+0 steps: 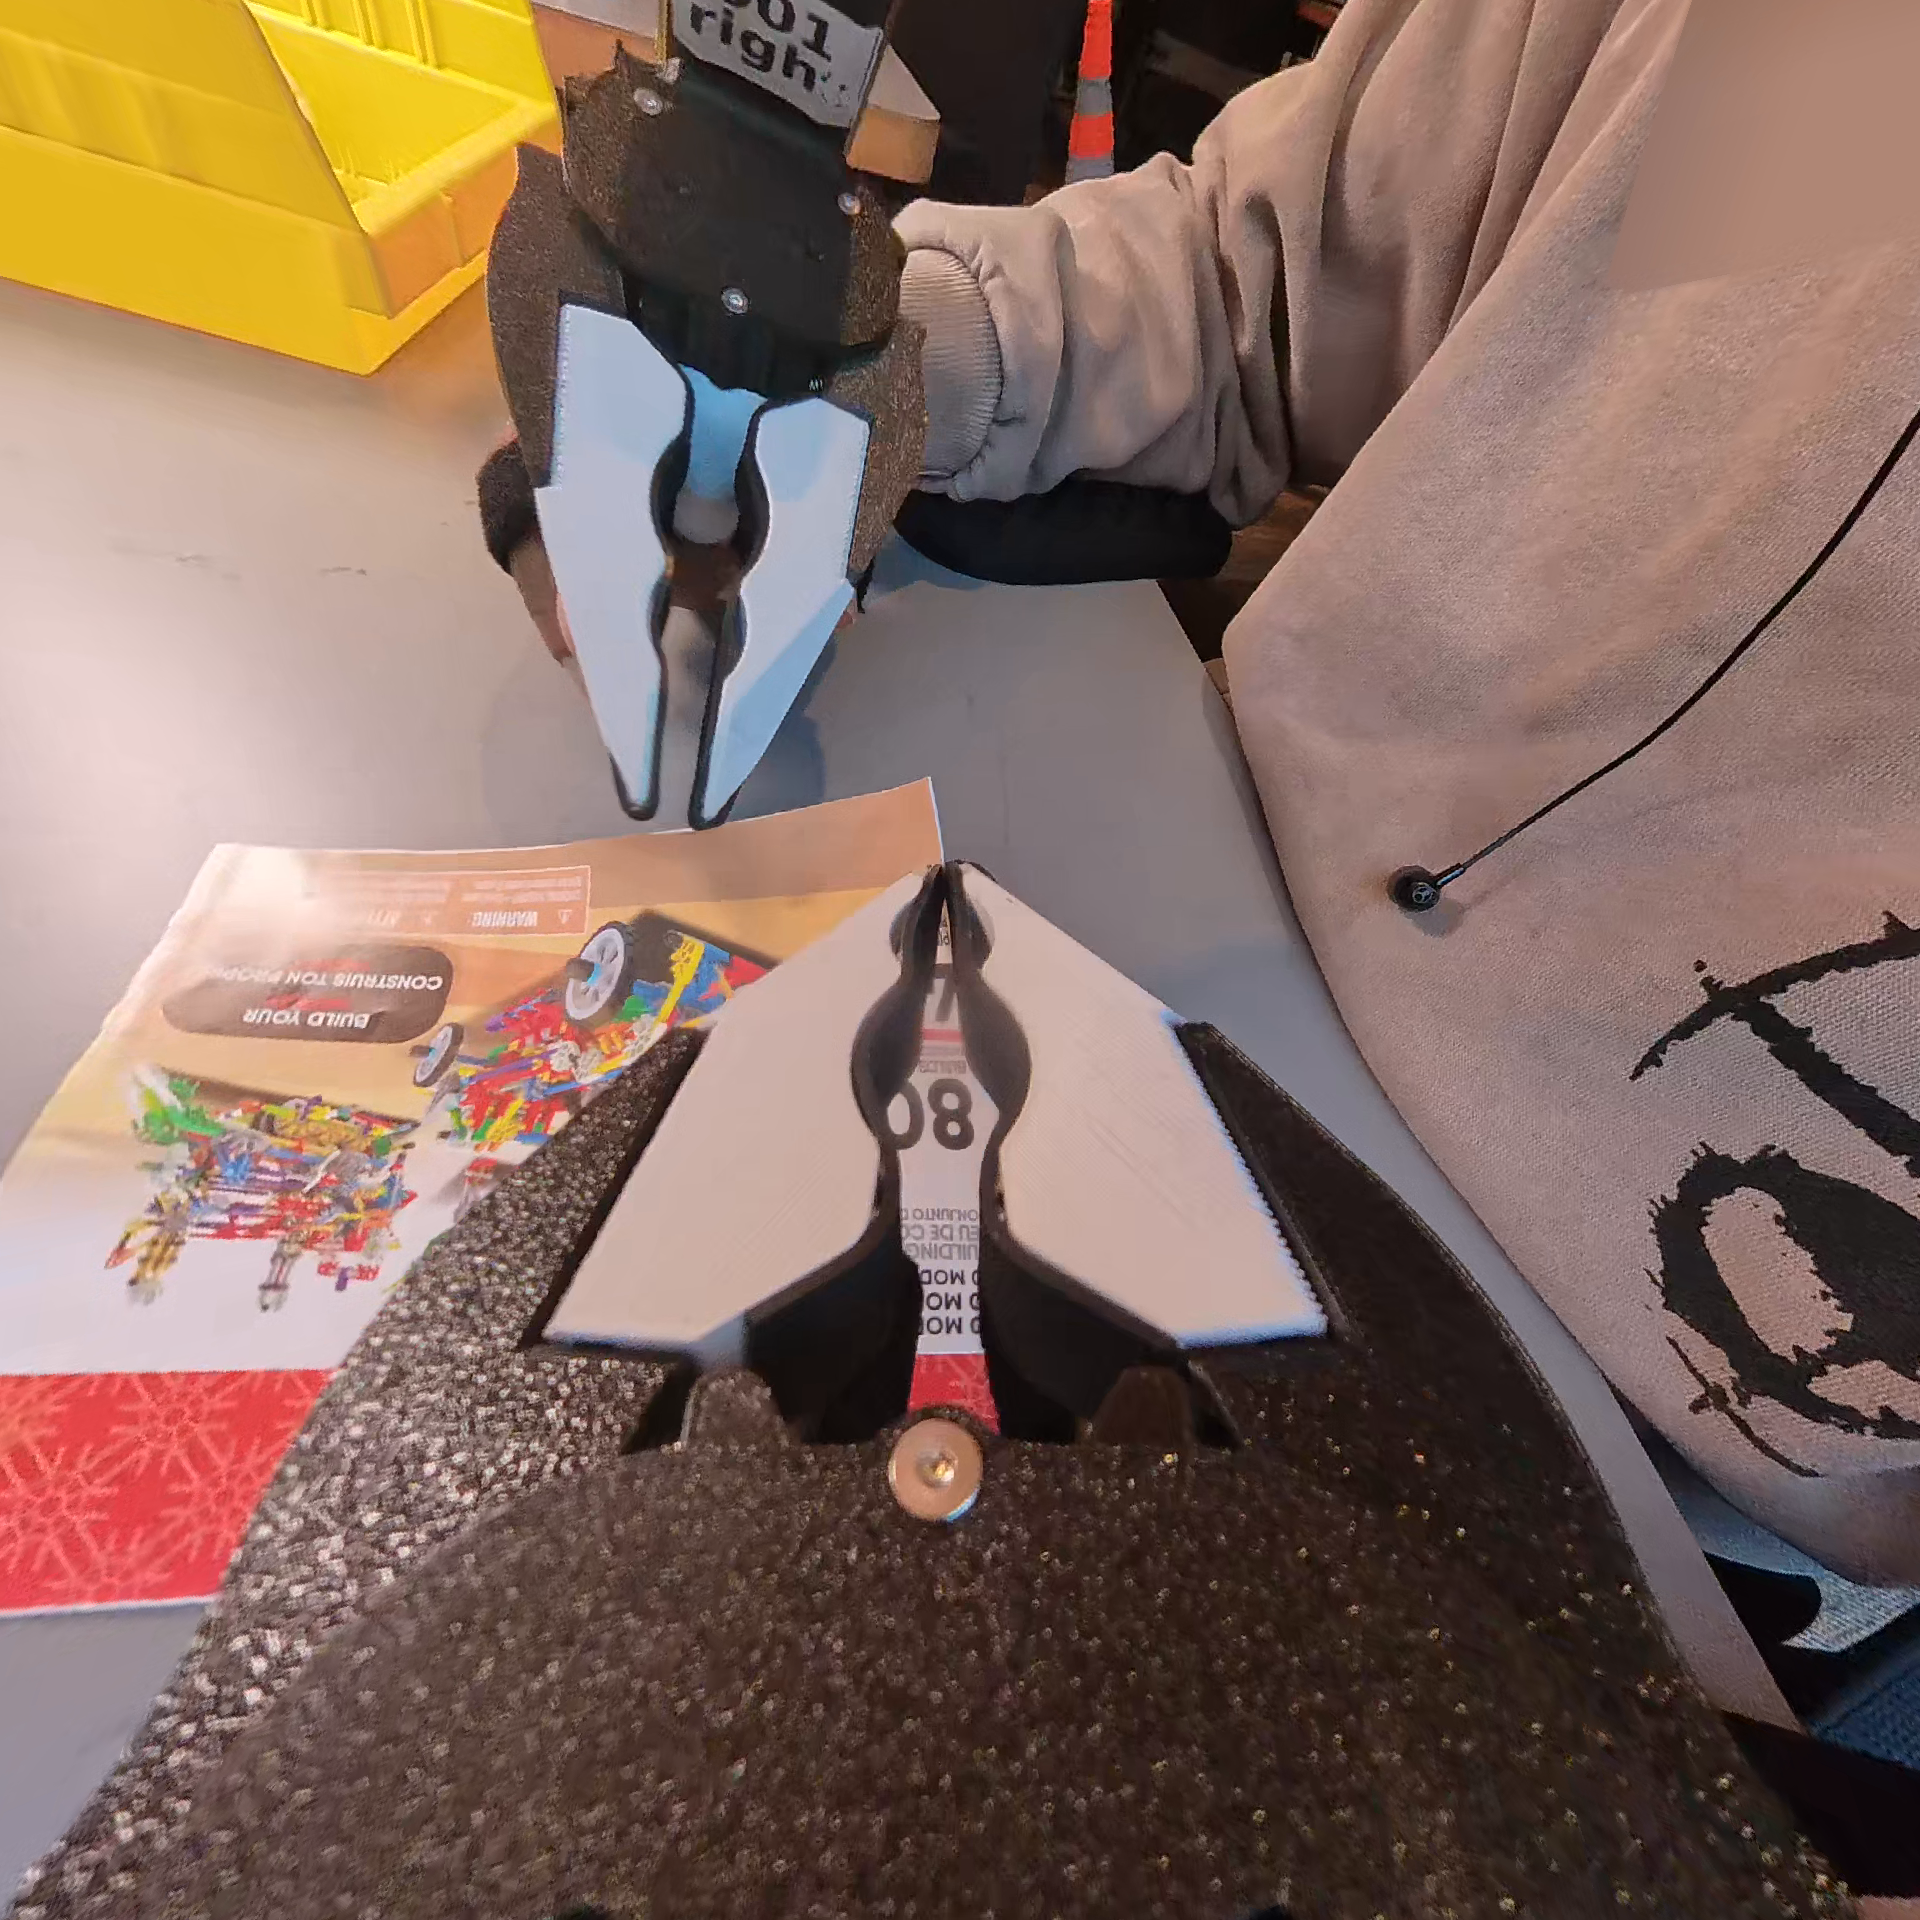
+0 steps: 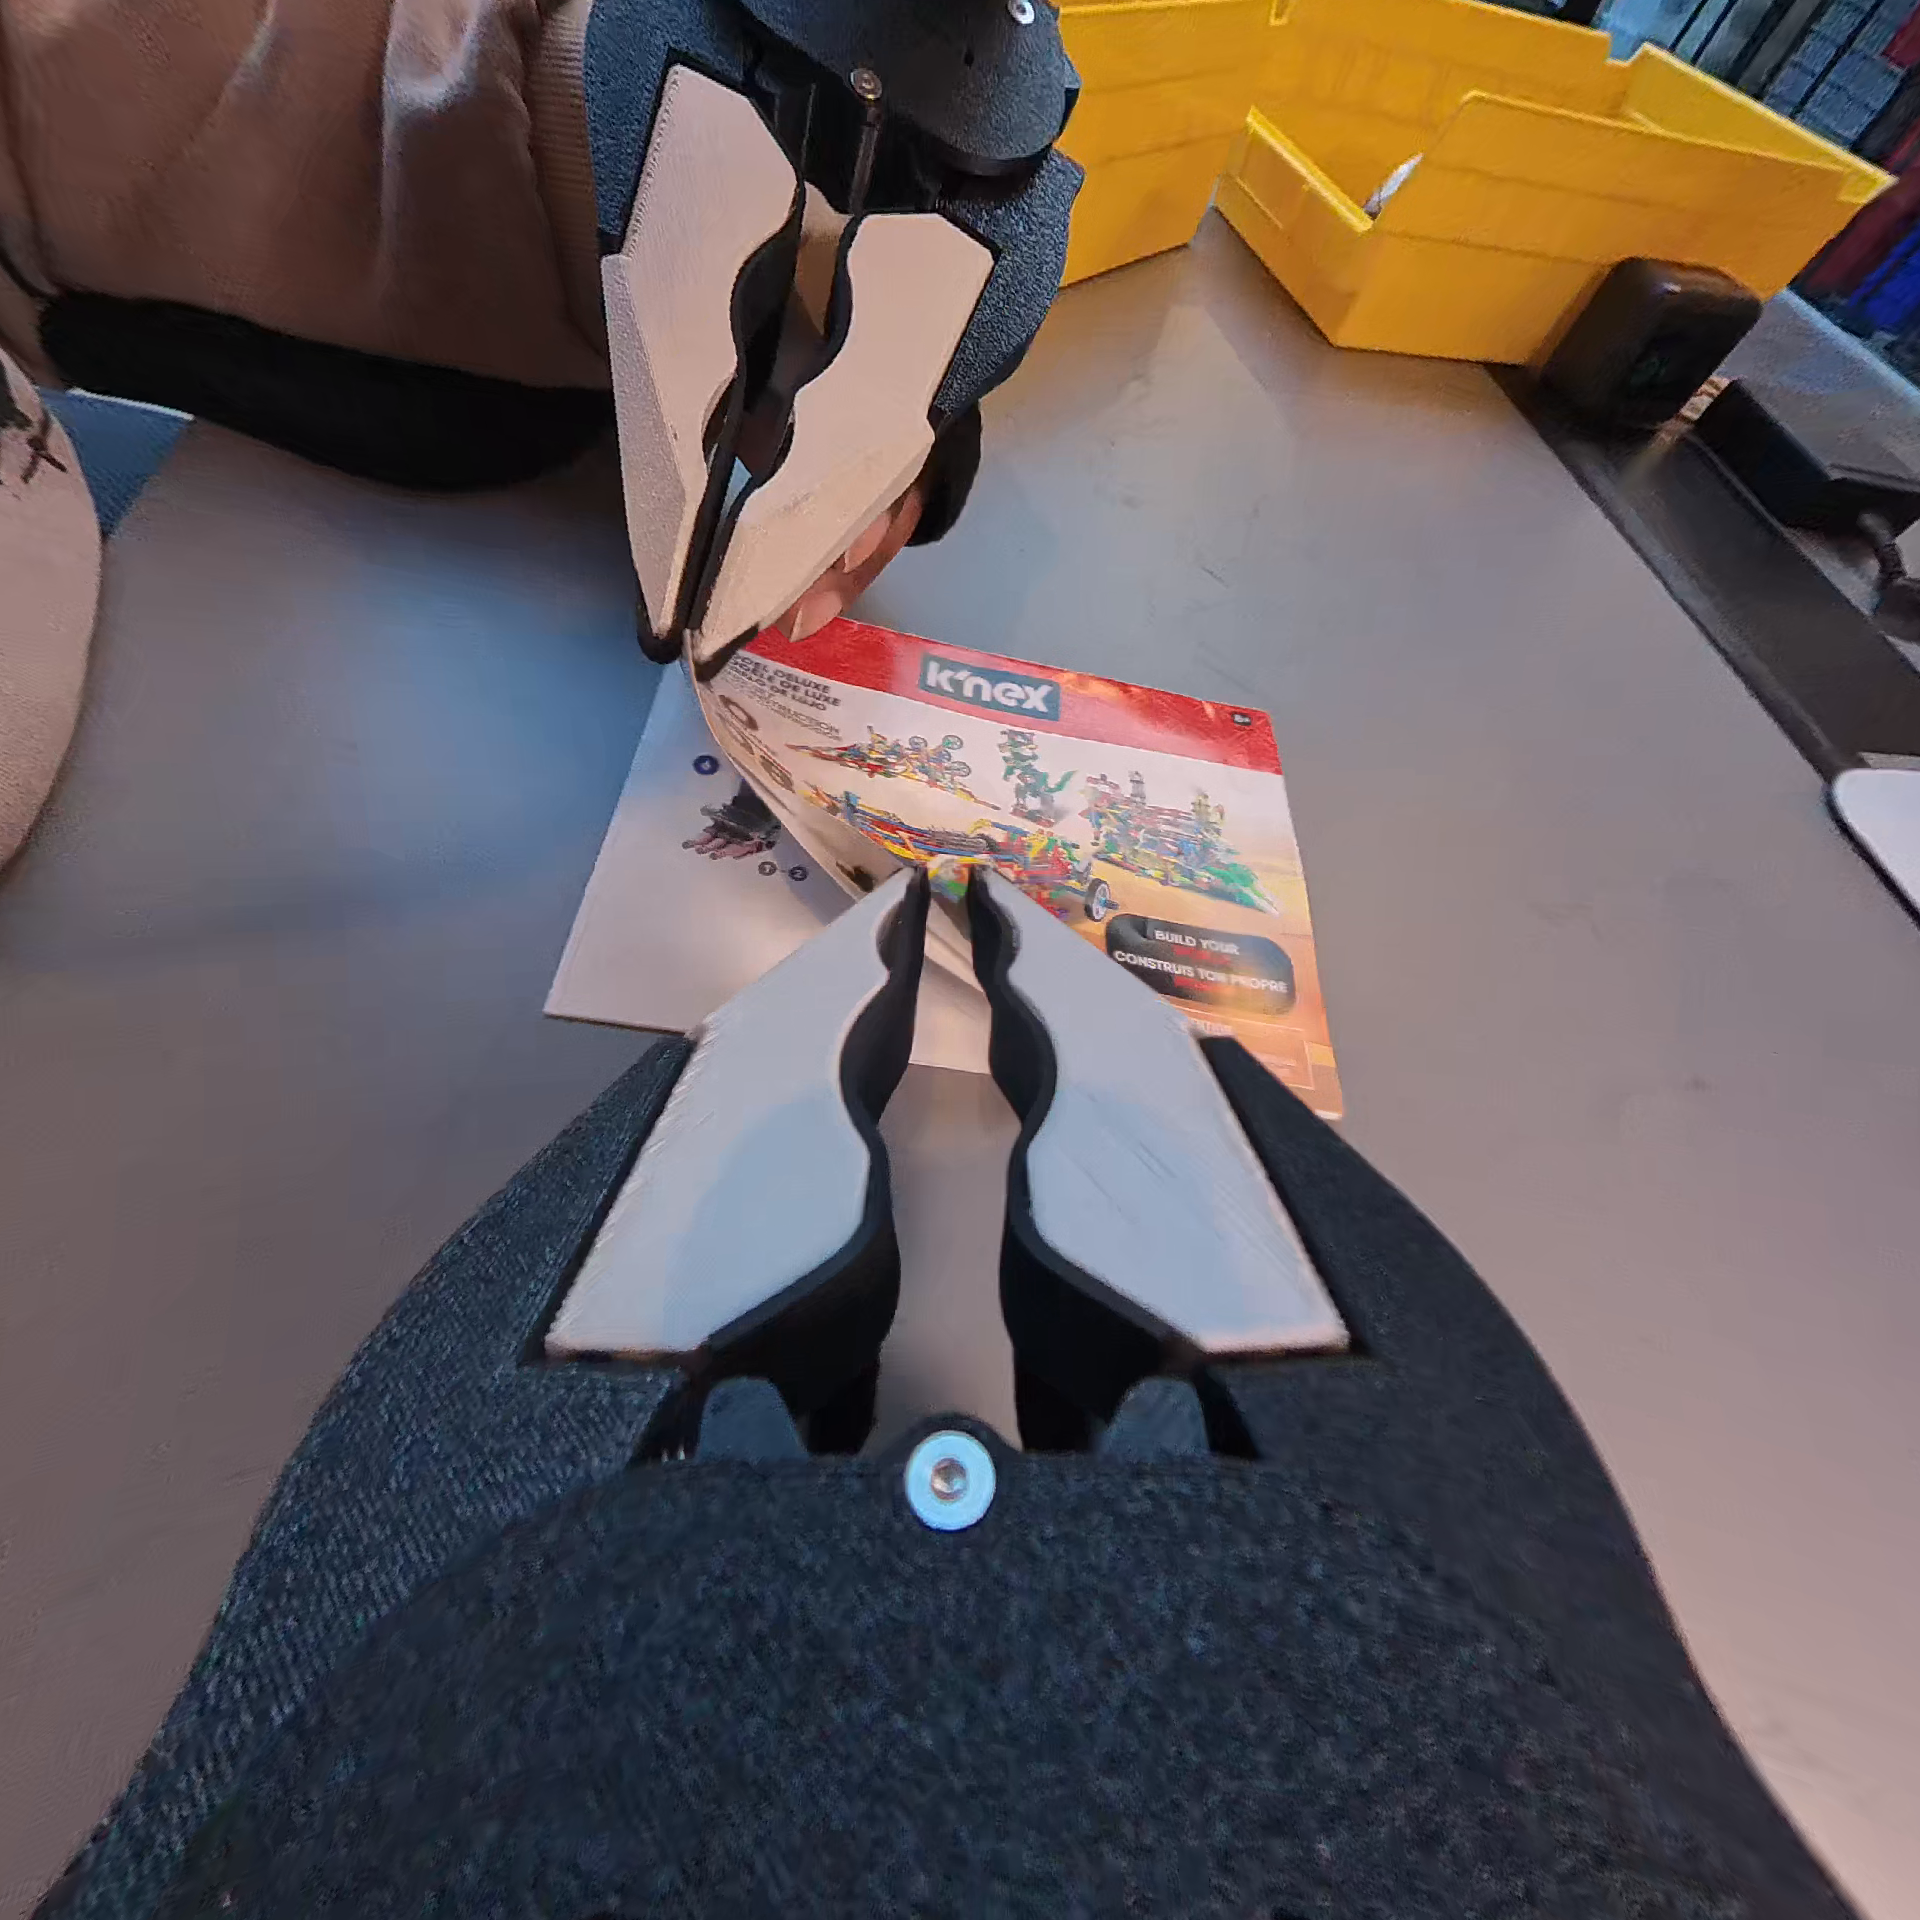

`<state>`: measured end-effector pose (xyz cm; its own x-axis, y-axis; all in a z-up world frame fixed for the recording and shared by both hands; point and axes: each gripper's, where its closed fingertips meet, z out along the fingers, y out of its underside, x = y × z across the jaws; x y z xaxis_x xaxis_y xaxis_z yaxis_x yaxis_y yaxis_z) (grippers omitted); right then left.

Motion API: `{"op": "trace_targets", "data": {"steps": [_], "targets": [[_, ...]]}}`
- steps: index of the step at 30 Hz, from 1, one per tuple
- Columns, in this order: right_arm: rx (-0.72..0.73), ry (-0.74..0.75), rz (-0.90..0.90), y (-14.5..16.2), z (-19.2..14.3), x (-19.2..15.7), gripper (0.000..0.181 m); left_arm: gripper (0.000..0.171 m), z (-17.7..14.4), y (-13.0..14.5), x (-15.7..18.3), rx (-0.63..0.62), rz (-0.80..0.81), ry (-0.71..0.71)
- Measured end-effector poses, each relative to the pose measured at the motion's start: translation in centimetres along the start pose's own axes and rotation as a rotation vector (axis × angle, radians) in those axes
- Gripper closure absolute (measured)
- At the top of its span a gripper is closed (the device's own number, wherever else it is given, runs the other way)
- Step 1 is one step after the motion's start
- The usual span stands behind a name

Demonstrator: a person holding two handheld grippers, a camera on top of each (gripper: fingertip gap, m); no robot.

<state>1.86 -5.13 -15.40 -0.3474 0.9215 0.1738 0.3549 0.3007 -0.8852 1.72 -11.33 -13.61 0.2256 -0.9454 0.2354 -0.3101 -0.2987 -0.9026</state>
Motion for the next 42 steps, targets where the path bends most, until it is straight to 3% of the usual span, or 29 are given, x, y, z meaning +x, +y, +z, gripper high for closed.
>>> {"op": "trace_targets", "data": {"steps": [8, 15, 28, 34, 38, 42], "targets": [[-0.033, 0.054, -0.270, -0.1, 1.0, -0.9, 0.163, 0.171, 0.2, -0.5, 0.8, 0.023, 0.023, 0.034], [0.008, 0.025, -0.384, -1.0, 1.2, -2.7, 0.160, 0.171, -0.3, -1.5, 1.0, 0.066, 0.056, 0.015], [0.100, -0.196, -0.182, -2.1, 0.1, -6.1, 0.159, 0.171, -0.5, -1.7, 0.8, 0.085, 0.082, -0.005], [0.120, -0.323, -0.027, -2.5, -0.1, -7.5, 0.180, 0.171, -0.5, -2.1, 2.2, 0.114, 0.155, 0.044], [0.121, -0.344, -0.001, -2.7, -0.2, -7.8, 0.181, 0.171, -0.5, -2.2, 2.9, 0.110, 0.146, 0.080], [0.126, -0.269, 0.017, -3.1, -0.3, -6.3, 0.181, 0.137, -1.4, -3.4, 2.6, 0.158, 0.054, 0.085]]}}
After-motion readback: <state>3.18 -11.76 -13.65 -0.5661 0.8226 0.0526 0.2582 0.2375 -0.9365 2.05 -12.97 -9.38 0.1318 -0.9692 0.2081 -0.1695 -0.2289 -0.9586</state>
